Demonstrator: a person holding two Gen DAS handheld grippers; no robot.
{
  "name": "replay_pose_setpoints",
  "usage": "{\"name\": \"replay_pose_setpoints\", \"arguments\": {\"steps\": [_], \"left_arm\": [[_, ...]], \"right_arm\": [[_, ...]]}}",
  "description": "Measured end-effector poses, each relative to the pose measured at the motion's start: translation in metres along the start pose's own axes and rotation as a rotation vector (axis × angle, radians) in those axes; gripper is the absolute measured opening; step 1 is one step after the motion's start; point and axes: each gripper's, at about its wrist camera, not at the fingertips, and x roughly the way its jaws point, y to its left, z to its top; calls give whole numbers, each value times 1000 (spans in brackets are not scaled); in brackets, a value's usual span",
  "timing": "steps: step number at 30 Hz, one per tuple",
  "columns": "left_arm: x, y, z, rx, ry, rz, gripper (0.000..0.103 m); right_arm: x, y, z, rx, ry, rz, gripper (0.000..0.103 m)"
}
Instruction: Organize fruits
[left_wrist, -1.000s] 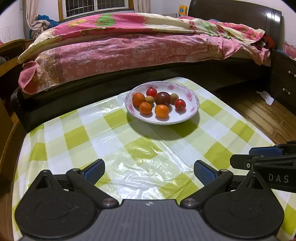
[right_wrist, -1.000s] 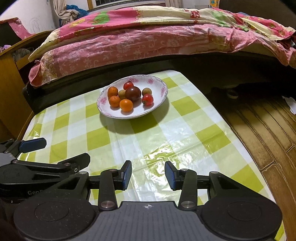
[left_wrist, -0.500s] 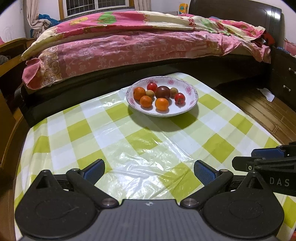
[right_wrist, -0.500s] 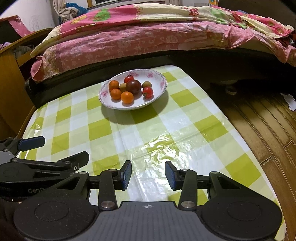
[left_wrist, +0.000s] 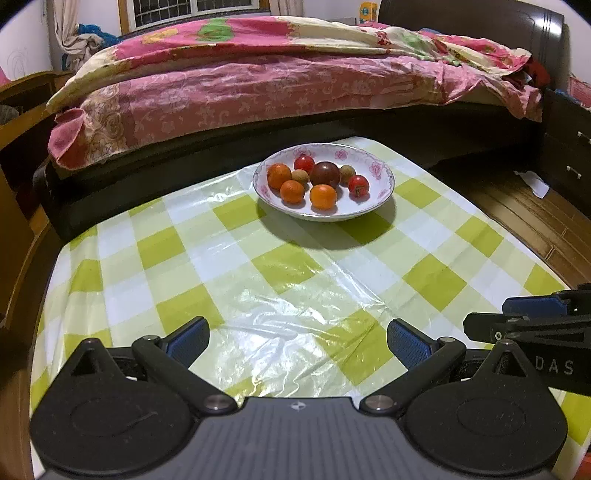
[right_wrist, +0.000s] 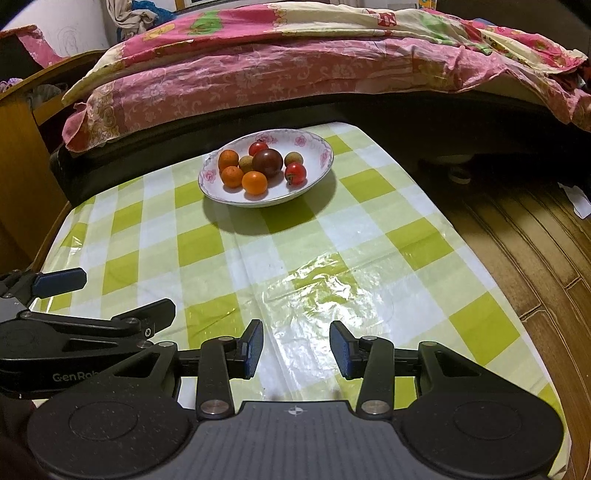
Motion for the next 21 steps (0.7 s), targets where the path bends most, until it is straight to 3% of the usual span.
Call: {"name": "replay_pose_setpoints", "arguments": {"steps": [21], "left_arm": [[1, 1, -6, -13, 15, 4, 103]], "right_arm": [[1, 3, -8, -7, 19, -3, 38]]}}
